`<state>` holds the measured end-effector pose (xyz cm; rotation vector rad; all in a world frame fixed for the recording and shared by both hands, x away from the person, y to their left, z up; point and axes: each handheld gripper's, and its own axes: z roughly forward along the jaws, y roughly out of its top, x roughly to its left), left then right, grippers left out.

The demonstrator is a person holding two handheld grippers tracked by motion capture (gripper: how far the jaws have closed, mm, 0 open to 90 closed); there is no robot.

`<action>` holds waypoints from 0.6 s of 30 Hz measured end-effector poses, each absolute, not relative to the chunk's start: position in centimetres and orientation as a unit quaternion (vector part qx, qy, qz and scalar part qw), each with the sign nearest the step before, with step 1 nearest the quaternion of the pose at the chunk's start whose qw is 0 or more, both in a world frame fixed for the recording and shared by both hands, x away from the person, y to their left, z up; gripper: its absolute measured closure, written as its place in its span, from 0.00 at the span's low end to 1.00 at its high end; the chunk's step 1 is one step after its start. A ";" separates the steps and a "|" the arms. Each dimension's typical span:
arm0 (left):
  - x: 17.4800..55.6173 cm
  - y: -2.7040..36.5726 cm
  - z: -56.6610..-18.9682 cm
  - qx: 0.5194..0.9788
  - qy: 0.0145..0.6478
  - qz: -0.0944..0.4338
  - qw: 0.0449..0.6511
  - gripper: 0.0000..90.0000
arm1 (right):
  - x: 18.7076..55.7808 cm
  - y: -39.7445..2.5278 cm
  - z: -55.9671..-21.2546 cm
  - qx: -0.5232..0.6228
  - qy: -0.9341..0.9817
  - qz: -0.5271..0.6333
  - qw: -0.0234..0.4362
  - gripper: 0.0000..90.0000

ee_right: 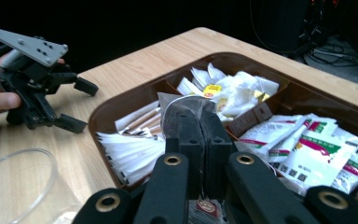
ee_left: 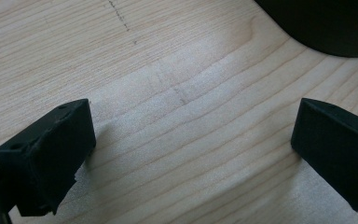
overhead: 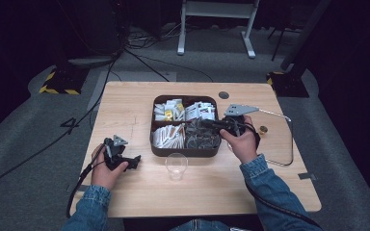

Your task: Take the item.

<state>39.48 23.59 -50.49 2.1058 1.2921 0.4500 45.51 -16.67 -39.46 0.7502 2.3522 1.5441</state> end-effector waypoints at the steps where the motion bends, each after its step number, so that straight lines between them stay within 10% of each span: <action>1: 39.5 23.6 -50.5 0.797 0.489 0.170 0.310 0.00 | 45.4 -16.6 -39.4 0.254 0.802 0.528 0.114 0.99; 18: 39.2 23.4 -50.5 0.790 0.500 0.179 0.306 0.00 | 42.9 -14.3 -38.0 0.206 0.814 0.535 0.093 0.99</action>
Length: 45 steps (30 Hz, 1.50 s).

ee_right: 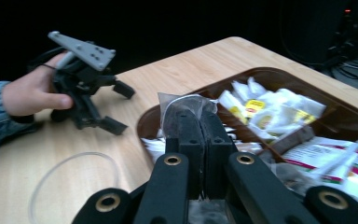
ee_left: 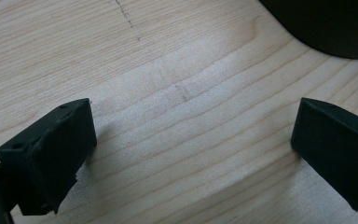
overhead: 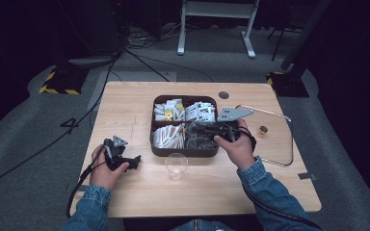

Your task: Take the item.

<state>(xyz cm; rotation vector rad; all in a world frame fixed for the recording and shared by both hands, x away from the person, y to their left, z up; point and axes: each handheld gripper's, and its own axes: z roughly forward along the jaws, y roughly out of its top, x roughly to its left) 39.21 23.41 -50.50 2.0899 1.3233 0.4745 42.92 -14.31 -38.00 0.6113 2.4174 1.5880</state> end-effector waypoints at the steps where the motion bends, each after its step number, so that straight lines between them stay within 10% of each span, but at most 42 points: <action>1: 39.2 23.4 -50.5 0.790 0.501 0.179 0.307 0.00 | 42.7 -14.1 -37.9 0.203 0.816 0.534 0.090 0.99; 45: 39.4 23.3 -50.5 0.789 0.501 0.177 0.307 0.00 | 38.4 -9.1 -40.5 0.140 0.887 0.441 0.000 0.98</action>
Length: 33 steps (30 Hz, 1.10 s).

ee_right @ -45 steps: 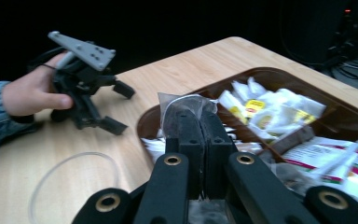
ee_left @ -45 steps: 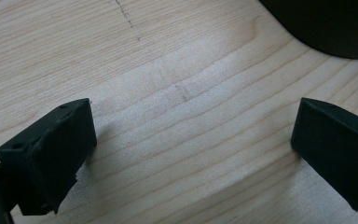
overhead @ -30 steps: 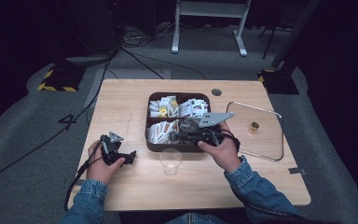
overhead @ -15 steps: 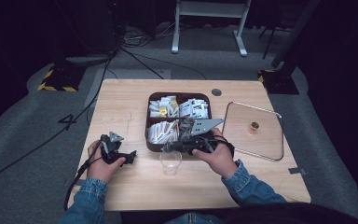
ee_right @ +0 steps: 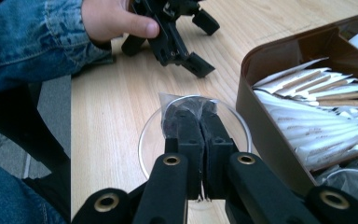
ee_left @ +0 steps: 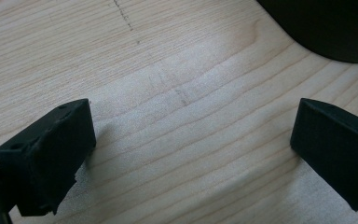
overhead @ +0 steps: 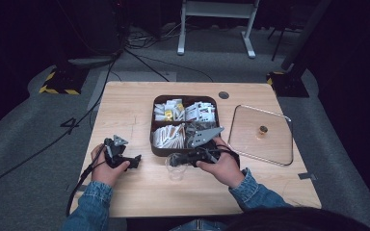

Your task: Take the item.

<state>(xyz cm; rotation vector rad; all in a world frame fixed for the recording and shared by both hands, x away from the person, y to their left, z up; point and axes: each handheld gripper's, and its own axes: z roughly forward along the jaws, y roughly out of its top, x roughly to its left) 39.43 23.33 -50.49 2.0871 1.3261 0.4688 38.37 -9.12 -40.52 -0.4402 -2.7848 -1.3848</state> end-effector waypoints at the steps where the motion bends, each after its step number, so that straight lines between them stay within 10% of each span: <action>1: 39.4 23.3 -50.5 0.789 0.501 0.178 0.307 0.00 | 38.3 -9.1 -40.6 -0.141 -0.888 -0.438 0.001 0.98; 12: 39.7 23.3 -50.5 0.791 0.499 0.178 0.307 0.00 | 38.5 -9.2 -40.8 -0.158 -0.881 -0.446 0.004 0.71; 33: 40.1 23.1 -50.5 0.791 0.498 0.178 0.308 0.01 | 40.1 -13.7 -38.2 -0.208 -0.840 -0.499 -0.048 0.64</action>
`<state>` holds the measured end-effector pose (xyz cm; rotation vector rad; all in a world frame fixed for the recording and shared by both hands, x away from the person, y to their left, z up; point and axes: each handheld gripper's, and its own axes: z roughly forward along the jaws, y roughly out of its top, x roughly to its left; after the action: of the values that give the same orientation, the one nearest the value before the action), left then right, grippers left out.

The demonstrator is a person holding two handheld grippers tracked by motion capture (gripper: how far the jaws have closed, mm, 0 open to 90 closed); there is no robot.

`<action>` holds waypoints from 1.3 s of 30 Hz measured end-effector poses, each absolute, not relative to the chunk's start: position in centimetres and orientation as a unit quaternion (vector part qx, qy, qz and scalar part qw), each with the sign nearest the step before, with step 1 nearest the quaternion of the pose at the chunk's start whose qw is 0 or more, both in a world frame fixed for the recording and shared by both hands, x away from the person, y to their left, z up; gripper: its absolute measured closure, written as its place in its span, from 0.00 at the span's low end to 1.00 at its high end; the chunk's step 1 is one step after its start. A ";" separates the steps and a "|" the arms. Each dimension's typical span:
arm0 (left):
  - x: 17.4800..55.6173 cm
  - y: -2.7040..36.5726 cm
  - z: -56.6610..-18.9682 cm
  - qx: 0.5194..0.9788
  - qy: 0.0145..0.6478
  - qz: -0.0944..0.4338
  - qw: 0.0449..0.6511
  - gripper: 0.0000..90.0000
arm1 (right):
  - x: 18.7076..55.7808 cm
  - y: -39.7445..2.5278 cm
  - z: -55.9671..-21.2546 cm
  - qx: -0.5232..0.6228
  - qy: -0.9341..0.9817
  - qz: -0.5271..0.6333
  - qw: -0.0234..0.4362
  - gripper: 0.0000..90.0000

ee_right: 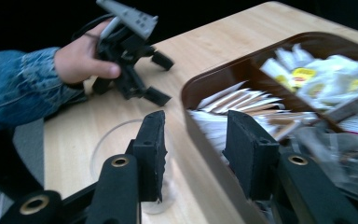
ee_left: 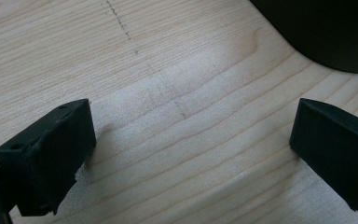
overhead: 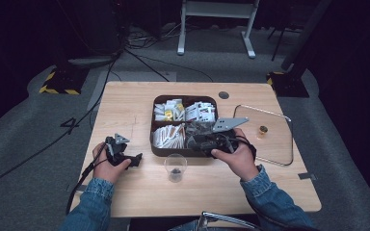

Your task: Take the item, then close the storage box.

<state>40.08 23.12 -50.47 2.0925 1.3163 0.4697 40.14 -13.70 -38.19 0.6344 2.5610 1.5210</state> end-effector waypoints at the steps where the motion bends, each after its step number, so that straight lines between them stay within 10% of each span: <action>1: 40.1 23.1 -50.5 0.791 0.498 0.177 0.308 0.01 | 40.3 -14.1 -38.0 0.213 0.837 0.501 0.051 0.63; 20: 39.9 23.2 -50.5 0.793 0.495 0.176 0.310 0.01 | 45.6 -23.0 -36.7 0.335 0.784 0.488 0.185 0.48; 39: 39.9 23.2 -50.5 0.793 0.495 0.175 0.310 0.01 | 49.1 -29.2 -40.4 0.445 0.754 0.434 0.214 0.44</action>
<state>39.92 23.18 -50.50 2.0937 1.3071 0.4611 49.09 -29.25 -40.39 1.2339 2.0915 1.2049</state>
